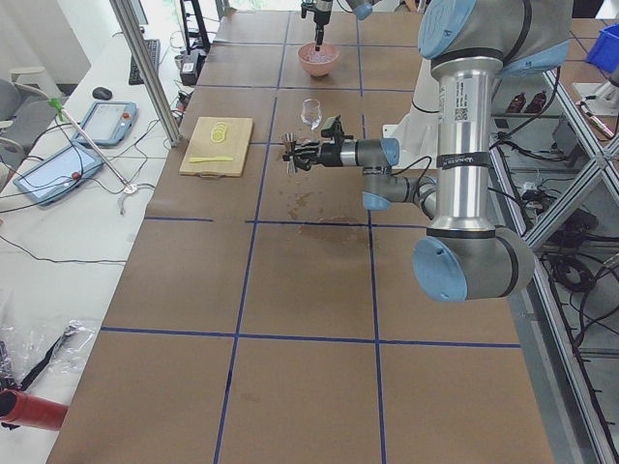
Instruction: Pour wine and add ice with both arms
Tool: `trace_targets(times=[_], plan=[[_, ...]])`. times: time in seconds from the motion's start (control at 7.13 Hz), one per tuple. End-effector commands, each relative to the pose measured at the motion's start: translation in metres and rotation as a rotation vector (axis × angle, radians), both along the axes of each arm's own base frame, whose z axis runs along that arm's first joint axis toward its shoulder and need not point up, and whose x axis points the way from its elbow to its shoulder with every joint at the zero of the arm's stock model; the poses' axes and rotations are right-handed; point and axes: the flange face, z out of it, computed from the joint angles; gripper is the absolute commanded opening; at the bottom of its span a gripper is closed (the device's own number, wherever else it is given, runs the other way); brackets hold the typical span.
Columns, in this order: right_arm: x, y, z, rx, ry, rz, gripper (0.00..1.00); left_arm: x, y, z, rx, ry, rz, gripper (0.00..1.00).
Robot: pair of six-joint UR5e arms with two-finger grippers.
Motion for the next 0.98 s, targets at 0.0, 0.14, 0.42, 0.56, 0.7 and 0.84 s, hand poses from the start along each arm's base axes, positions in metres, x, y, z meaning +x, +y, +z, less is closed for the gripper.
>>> trace_targets(times=[0.0, 0.14, 0.42, 0.56, 0.7, 0.84], plan=[[-0.018, -0.001, 0.001, 0.003, 0.015, 0.001, 0.99, -0.003, 0.001, 0.009, -0.006, -0.019, 0.001, 0.00], [-0.023, -0.007, -0.002, 0.007, 0.011, 0.001, 0.99, -0.003, 0.001, 0.012, -0.008, -0.021, 0.001, 0.00], [-0.024, -0.008, 0.006, 0.000, 0.021, -0.002, 0.99, -0.003, 0.001, 0.040, -0.045, 0.010, -0.004, 0.00], [-0.023, -0.008, 0.009, -0.003, 0.024, -0.002, 0.99, -0.004, 0.001, 0.042, -0.046, 0.021, -0.005, 0.00], [-0.023, -0.007, 0.011, -0.006, 0.026, -0.004, 0.99, -0.003, 0.001, 0.044, -0.049, 0.020, -0.005, 0.00], [-0.023, -0.007, 0.014, -0.013, 0.029, -0.006, 0.98, -0.003, 0.001, 0.044, -0.049, 0.018, -0.007, 0.00]])
